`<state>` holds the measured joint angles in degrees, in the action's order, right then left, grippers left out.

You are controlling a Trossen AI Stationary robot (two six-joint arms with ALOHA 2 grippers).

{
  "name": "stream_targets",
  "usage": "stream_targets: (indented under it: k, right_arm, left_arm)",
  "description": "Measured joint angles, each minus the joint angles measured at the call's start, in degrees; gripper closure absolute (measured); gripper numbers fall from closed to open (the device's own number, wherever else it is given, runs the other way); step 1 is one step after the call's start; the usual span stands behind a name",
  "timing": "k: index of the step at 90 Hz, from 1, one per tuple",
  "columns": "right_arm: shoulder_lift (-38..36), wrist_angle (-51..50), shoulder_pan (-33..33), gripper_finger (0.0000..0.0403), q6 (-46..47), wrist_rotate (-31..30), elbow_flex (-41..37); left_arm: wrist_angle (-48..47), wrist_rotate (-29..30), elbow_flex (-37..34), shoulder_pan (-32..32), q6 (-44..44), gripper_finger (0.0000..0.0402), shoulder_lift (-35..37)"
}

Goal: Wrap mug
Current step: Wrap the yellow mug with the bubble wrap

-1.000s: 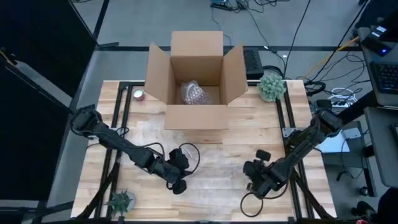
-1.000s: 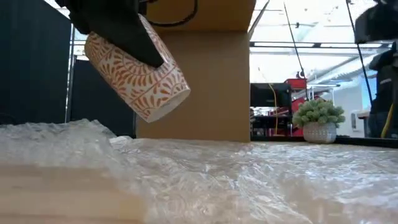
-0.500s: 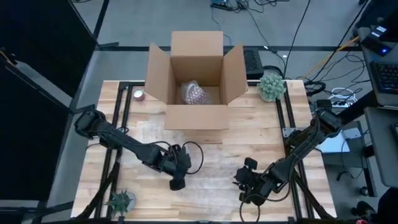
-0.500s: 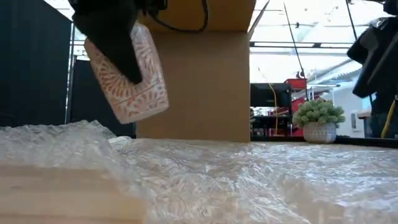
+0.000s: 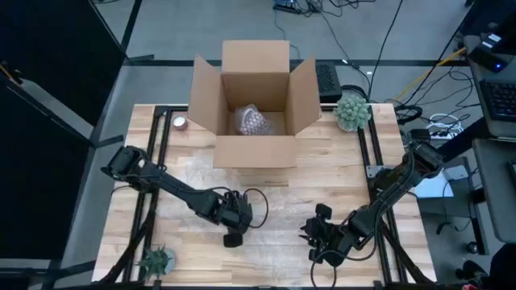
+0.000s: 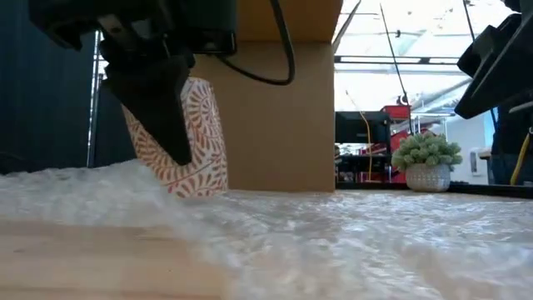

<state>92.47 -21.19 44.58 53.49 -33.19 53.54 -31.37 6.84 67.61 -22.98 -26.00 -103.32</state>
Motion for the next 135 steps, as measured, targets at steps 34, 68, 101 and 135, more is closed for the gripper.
stream_targets:
  k: [34, 68, 101, 135]
  right_arm:
    - [0.00, -0.02, 0.00, 0.0310, -0.22, -0.37, 0.02]
    - [0.00, -0.06, 0.04, 0.0310, -0.66, -0.37, 0.02]
    - [0.00, -0.02, 0.04, 0.0310, -0.65, -0.33, 0.02]
    - [3.30, 2.35, 0.33, 0.0304, 3.68, 0.26, 0.07]
  left_arm:
    - [0.18, -1.19, 1.01, 0.11, 2.11, 0.0306, 0.06]
    - [-2.13, -3.49, 1.05, 0.85, 0.77, 0.0238, 3.00]
    - [-4.32, -1.70, 1.07, 0.83, -0.93, 0.0238, 11.81]
    - [-20.01, 7.03, 0.98, -2.80, -6.43, 0.0238, 19.93]
